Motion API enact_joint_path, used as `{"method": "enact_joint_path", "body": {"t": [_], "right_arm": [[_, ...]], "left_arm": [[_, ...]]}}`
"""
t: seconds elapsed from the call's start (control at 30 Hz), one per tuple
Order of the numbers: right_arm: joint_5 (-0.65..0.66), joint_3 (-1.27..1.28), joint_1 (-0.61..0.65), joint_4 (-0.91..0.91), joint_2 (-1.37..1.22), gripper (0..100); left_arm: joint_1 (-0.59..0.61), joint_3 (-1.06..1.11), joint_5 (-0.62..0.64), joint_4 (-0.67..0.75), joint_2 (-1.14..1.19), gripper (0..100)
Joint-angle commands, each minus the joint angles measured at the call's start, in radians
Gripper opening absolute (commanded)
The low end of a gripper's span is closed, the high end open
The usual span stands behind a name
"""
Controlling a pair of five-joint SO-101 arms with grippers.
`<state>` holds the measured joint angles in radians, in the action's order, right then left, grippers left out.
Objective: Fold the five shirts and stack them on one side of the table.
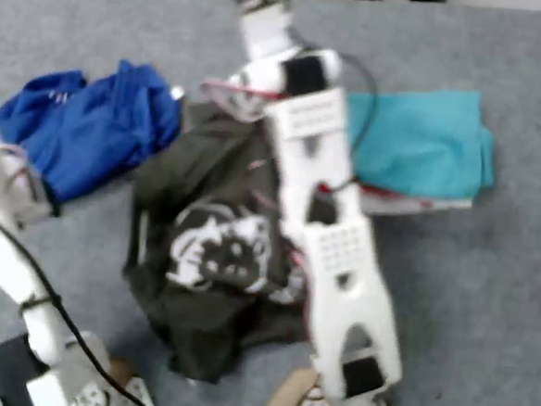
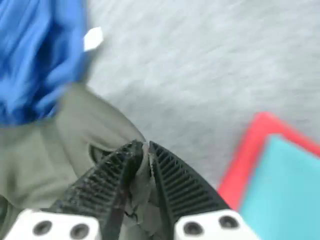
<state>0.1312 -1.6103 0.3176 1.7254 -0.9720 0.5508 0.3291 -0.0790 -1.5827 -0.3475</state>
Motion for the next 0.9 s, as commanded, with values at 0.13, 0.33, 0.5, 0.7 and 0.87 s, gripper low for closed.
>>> {"method": "enact_joint_path", "body": {"t": [0.13,0.33,0.5,0.7,0.87], "right_arm": [[0.000,-0.044,-0.121,-0.198,0.120,1.3],[0.035,-0.044,-0.164,-0.203,0.122,1.3],[0.035,-0.053,-0.201,-0.204,0.125,1.3],[0.035,-0.056,-0.207,-0.199,0.127,1.3],[0.035,-0.053,-0.207,-0.198,0.140,1.3]], "left_arm": [[-0.561,-0.033,0.000,-0.092,-0.034,21],[-0.889,0.157,-0.006,0.018,-0.021,21],[-0.969,0.423,-0.002,0.290,0.043,20],[-0.866,0.456,-0.005,0.387,0.232,13],[-0.607,0.294,-0.008,0.373,0.273,3]]}}
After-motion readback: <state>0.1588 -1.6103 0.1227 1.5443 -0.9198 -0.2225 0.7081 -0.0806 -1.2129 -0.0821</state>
